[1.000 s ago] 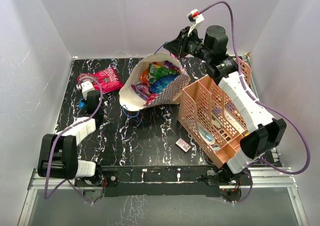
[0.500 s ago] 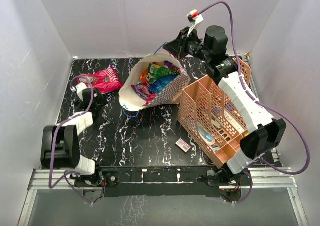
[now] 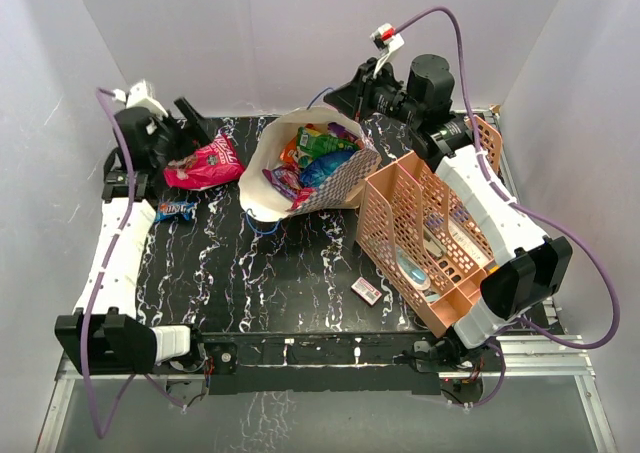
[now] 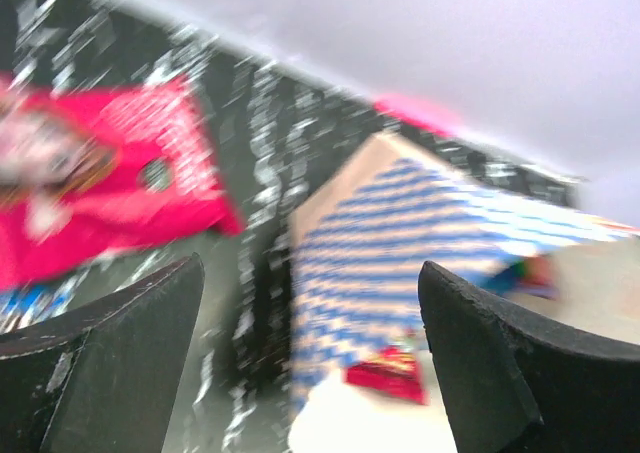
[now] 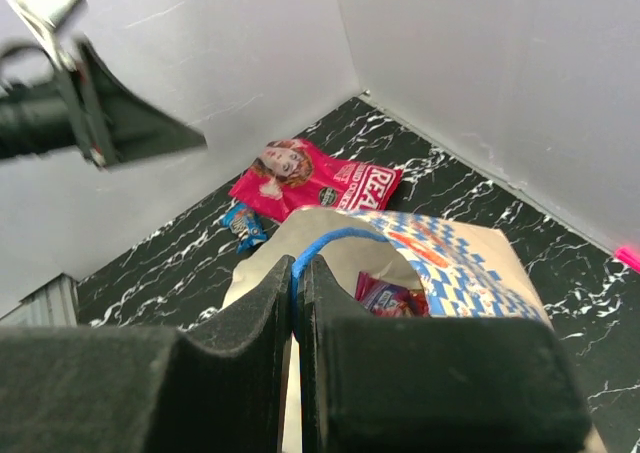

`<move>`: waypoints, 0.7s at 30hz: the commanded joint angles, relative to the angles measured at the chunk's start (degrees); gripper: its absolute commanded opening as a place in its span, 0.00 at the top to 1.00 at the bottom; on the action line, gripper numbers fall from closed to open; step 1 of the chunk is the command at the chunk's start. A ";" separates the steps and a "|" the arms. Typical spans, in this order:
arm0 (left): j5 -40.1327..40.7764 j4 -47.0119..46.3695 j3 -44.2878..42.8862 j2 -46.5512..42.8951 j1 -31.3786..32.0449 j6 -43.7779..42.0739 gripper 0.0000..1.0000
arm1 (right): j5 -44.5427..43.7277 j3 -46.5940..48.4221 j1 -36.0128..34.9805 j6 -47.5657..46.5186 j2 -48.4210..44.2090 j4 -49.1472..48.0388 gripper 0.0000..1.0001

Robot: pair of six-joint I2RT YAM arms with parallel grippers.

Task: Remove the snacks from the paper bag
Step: Place the snack at the center of the board, then take out the snack from the paper bag.

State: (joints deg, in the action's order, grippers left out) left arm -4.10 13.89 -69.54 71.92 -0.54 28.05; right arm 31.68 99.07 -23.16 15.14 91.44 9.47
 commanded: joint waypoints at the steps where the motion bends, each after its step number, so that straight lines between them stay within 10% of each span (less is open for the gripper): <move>1: -27.04 -0.27 -7.41 0.16 1.46 -0.73 0.14 | 6.82 -2.50 -0.30 1.12 -4.38 -7.98 0.92; 8: -46.79 -13.58 -0.36 -3.01 10.87 -4.26 0.13 | 14.19 -8.89 -0.31 5.74 -6.52 -14.64 0.92; 21: -33.14 -26.23 20.48 -10.31 21.82 -3.97 0.11 | 18.67 -13.06 -5.11 26.17 -3.81 -29.81 0.92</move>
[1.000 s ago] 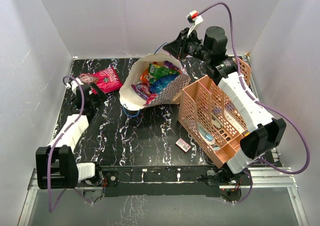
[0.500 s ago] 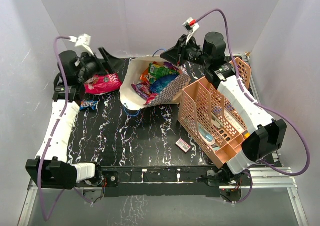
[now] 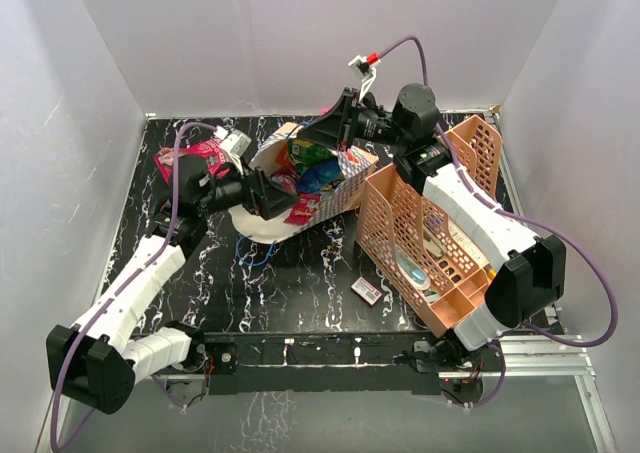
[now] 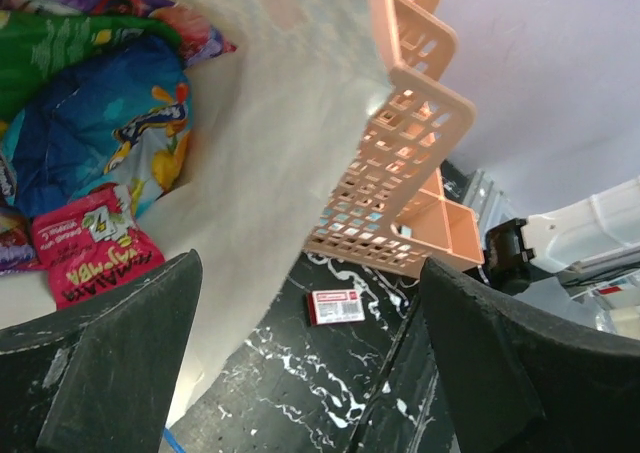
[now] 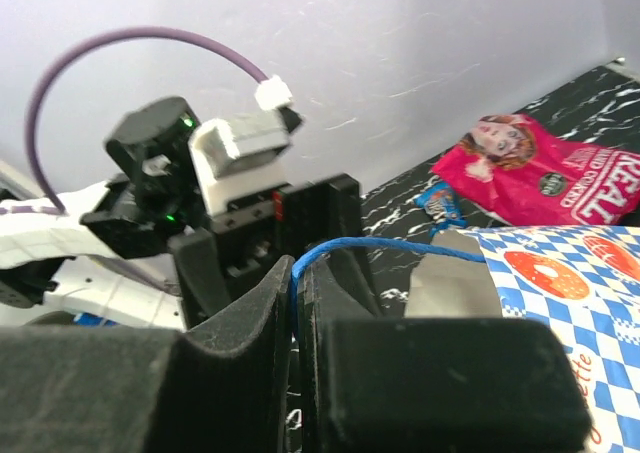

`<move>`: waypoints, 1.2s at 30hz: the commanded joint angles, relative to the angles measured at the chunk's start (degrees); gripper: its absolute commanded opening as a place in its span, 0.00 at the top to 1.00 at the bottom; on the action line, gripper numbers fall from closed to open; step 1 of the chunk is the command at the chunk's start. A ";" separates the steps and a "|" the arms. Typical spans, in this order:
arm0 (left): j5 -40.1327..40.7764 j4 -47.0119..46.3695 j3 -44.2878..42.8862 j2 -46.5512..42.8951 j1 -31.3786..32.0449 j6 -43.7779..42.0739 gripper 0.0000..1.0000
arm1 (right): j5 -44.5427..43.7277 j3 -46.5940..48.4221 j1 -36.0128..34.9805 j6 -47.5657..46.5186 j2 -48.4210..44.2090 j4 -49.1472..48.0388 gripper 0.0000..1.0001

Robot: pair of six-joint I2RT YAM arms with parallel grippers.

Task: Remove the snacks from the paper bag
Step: Take out the snack from the paper bag.

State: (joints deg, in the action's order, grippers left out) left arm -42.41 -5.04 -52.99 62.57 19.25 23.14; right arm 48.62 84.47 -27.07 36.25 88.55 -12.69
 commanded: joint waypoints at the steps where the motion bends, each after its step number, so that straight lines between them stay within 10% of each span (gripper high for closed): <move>1: 8.40 -7.28 4.63 -0.77 2.70 0.95 0.11 | 1.21 1.49 -1.22 5.49 -0.93 -7.62 0.92; 12: 35.55 -10.16 5.36 5.53 12.46 -3.85 0.33 | -0.08 2.12 -1.23 4.77 -0.95 -5.10 0.92; 36: 43.81 -2.48 -16.89 39.68 13.00 -14.03 0.15 | -1.68 3.88 -1.32 1.53 -3.78 -2.55 0.92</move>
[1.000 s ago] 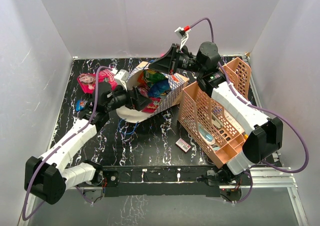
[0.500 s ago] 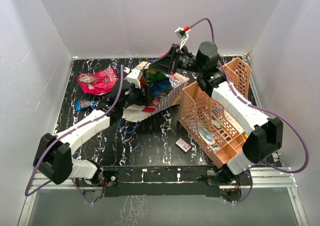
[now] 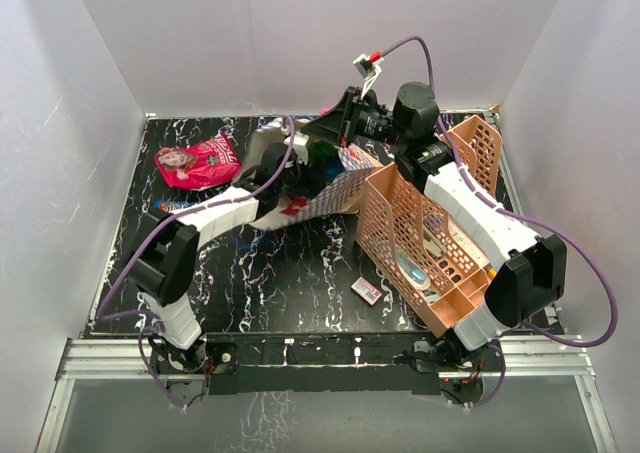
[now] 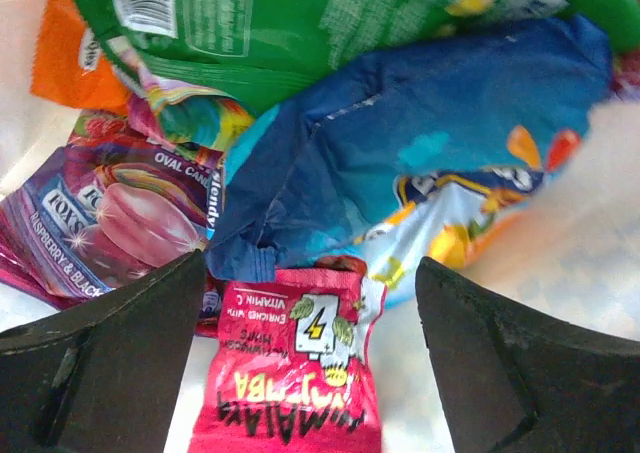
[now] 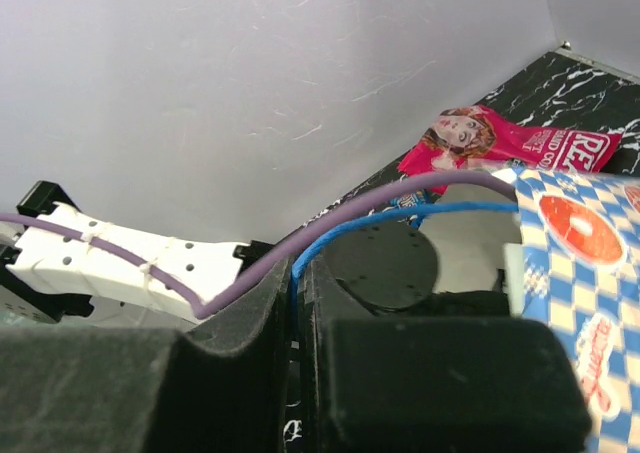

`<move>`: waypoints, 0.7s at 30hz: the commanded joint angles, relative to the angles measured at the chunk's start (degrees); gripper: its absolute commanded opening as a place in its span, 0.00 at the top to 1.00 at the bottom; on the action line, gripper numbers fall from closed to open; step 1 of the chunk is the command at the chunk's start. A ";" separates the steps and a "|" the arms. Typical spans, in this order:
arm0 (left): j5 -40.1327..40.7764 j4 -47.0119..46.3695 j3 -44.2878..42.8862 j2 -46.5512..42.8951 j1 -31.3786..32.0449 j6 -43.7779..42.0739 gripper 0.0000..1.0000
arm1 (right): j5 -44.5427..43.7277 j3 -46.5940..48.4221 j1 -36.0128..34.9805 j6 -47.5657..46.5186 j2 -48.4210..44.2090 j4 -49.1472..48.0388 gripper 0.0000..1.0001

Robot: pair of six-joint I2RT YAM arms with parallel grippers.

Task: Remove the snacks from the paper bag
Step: Take out the snack from the paper bag.

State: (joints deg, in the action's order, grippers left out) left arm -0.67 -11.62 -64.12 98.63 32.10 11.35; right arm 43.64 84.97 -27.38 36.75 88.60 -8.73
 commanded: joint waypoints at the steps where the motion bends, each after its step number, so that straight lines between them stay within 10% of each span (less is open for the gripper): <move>1: 3.05 4.73 -6.58 4.57 0.09 -2.69 0.14 | 3.28 3.30 -1.01 1.04 -3.79 -6.63 0.92; 21: -1.46 -15.39 10.09 -8.09 1.15 8.28 0.22 | -2.40 6.52 -0.96 -1.56 -2.40 -0.54 0.92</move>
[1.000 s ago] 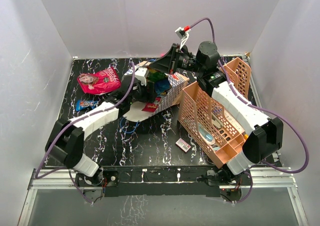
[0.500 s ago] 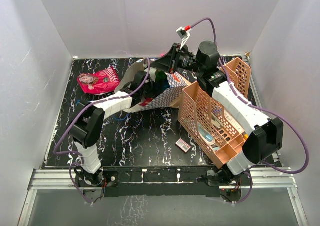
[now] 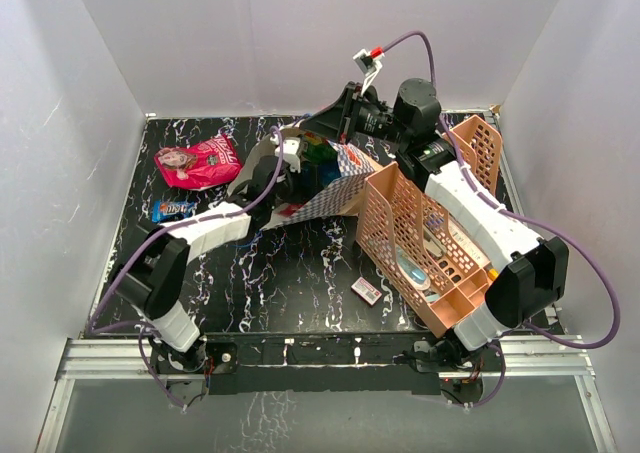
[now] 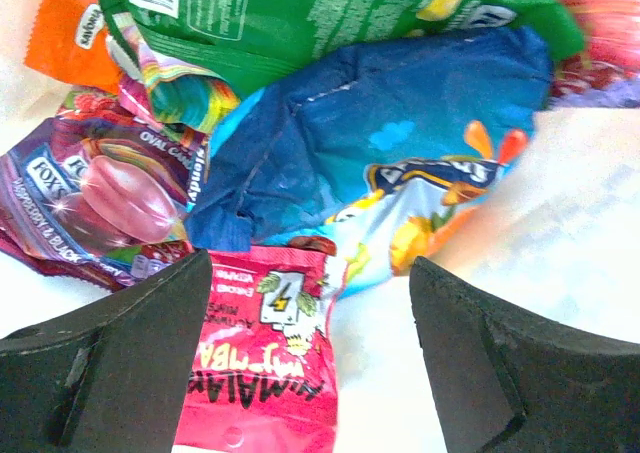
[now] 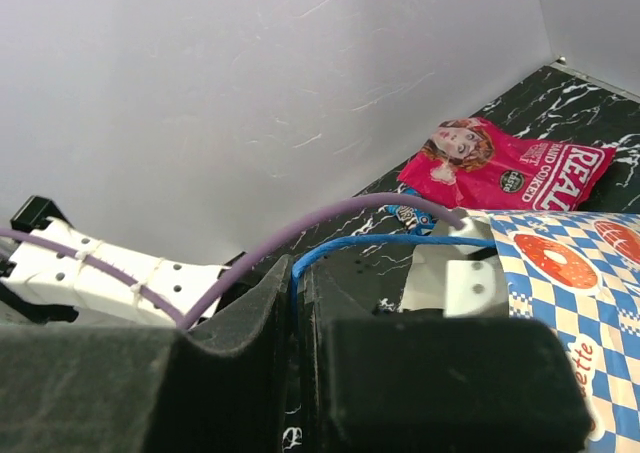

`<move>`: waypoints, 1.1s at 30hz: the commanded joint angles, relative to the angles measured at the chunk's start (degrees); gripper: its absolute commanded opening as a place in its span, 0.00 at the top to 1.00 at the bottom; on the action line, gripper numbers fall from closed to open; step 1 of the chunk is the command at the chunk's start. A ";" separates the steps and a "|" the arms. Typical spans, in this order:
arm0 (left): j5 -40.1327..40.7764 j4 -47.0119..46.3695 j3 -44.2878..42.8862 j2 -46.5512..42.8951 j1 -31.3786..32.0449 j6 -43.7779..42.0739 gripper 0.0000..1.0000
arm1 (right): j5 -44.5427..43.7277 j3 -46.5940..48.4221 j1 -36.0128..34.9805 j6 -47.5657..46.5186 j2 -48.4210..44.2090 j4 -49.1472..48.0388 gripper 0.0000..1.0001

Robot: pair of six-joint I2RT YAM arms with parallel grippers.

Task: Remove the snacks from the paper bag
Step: Take out the snack from the paper bag.

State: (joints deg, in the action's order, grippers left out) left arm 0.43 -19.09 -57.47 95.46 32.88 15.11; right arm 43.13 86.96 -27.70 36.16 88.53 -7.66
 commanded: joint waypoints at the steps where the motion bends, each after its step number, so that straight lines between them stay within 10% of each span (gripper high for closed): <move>1: -3.13 -8.53 4.20 -5.72 0.39 5.08 0.23 | -2.76 5.32 -0.59 -2.03 -2.39 -0.03 0.92; 12: 1.45 -13.28 12.23 -13.19 7.82 6.32 0.34 | -13.60 5.57 -0.51 -9.67 -6.44 12.17 0.92; 33: 20.67 -8.74 3.99 -7.21 14.28 -10.29 0.30 | -0.16 5.17 -0.50 -12.74 -6.97 11.36 0.92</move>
State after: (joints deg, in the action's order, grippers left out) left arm 14.33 -26.94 -51.96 86.46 47.37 10.79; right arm 41.41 90.21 -27.75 23.62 84.31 7.60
